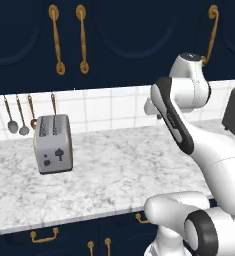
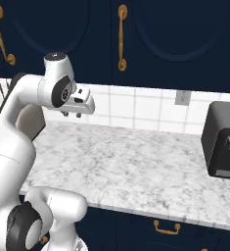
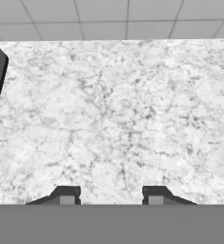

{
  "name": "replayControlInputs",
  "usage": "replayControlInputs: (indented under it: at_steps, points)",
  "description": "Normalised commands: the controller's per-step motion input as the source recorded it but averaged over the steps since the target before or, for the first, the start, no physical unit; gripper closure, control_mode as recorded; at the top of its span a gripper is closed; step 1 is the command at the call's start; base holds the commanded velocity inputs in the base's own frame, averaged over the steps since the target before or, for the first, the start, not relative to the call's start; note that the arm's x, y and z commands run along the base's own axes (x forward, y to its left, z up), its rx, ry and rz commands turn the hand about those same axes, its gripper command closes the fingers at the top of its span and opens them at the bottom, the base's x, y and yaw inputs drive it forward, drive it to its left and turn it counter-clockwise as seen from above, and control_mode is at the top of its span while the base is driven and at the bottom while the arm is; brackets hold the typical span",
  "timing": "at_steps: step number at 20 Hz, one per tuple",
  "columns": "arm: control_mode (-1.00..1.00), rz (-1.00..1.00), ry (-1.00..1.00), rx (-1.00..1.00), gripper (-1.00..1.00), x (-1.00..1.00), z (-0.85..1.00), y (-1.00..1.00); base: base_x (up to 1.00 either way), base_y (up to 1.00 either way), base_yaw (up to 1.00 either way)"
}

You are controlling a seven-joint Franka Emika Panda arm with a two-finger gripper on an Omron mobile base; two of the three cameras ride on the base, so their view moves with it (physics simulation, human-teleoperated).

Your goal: Take a straw from the drawer in front and place it inside the glass cup on the dining counter.

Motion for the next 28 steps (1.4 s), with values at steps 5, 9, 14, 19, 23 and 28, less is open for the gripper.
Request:
replayControlInputs:
  at_steps: [5,9,14,19,23,28]
  points:
    - [1.0,0.0,0.0,0.0,-1.0,-0.01,0.0,0.0,-0.59,-0.04,0.0]
    - [1.0,0.0,0.0,0.0,-1.0,0.0,0.0,0.0,-0.79,-0.46,0.25]
    - [1.0,0.0,0.0,0.0,-1.0,0.0,0.0,0.0,-0.03,-0.62,0.67]
    - [1.0,0.0,0.0,0.0,-1.0,0.0,0.0,0.0,0.0,-0.43,0.78]
    - [1.0,0.0,0.0,0.0,-1.0,0.0,0.0,0.0,0.0,-0.53,0.74]
    - [1.0,0.0,0.0,0.0,-1.0,0.0,0.0,0.0,-0.02,-0.79,0.63]
